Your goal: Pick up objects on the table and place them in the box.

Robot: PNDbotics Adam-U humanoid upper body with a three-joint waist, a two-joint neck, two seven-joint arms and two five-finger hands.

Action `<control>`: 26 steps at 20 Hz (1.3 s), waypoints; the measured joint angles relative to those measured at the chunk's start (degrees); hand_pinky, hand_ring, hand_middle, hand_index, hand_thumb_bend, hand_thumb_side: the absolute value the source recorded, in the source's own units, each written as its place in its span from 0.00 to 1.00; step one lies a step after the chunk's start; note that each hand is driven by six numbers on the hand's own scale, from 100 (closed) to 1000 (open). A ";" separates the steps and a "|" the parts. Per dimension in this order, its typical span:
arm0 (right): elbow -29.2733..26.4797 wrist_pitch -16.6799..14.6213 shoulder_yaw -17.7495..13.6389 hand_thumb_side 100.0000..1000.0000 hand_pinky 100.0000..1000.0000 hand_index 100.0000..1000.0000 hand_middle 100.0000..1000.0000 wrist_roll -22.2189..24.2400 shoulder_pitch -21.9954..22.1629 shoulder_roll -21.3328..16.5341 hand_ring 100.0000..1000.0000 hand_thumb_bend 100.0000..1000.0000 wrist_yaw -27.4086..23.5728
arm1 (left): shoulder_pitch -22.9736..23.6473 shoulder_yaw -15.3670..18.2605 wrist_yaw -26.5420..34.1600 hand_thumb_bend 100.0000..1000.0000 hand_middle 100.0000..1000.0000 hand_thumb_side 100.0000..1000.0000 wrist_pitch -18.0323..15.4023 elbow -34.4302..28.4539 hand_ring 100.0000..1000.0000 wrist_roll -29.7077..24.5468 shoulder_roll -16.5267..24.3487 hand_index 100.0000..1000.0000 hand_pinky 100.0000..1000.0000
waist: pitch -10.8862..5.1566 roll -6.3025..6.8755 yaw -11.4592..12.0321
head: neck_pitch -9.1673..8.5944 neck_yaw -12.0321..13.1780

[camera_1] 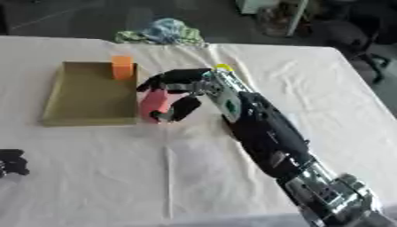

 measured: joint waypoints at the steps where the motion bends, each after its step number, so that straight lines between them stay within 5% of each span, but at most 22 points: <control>1: 0.46 -0.12 -0.29 0.53 0.84 1.00 0.92 -0.12 -0.34 0.41 0.92 0.16 0.93 | 0.00 0.00 0.00 0.00 0.53 1.00 0.00 0.00 0.53 -0.01 -0.01 0.71 0.78 | 0.00 0.00 0.04 | 0.00 -0.05; 13: 5.69 -0.88 -3.39 0.53 0.86 1.00 0.94 -2.19 -1.67 3.44 0.96 0.19 10.86 | -0.01 -0.01 0.00 0.00 0.53 1.00 0.01 0.01 0.53 -0.06 -0.02 0.71 0.78 | 0.00 0.00 0.50 | 0.00 -0.49; 19: 6.71 -0.33 -4.83 0.50 0.83 1.00 0.93 -4.19 -2.17 4.28 0.91 0.16 14.35 | -0.01 -0.02 0.00 0.00 0.53 1.00 0.01 0.01 0.53 -0.06 -0.02 0.71 0.78 | 0.00 0.00 0.58 | 0.00 -0.70; 26: 7.51 -0.70 -5.33 0.16 0.70 1.00 0.89 -6.60 -2.16 4.77 0.74 0.01 16.52 | -0.01 -0.02 0.00 0.00 0.53 1.00 0.01 0.02 0.53 -0.07 -0.03 0.71 0.78 | 0.00 0.00 0.64 | 0.00 -0.87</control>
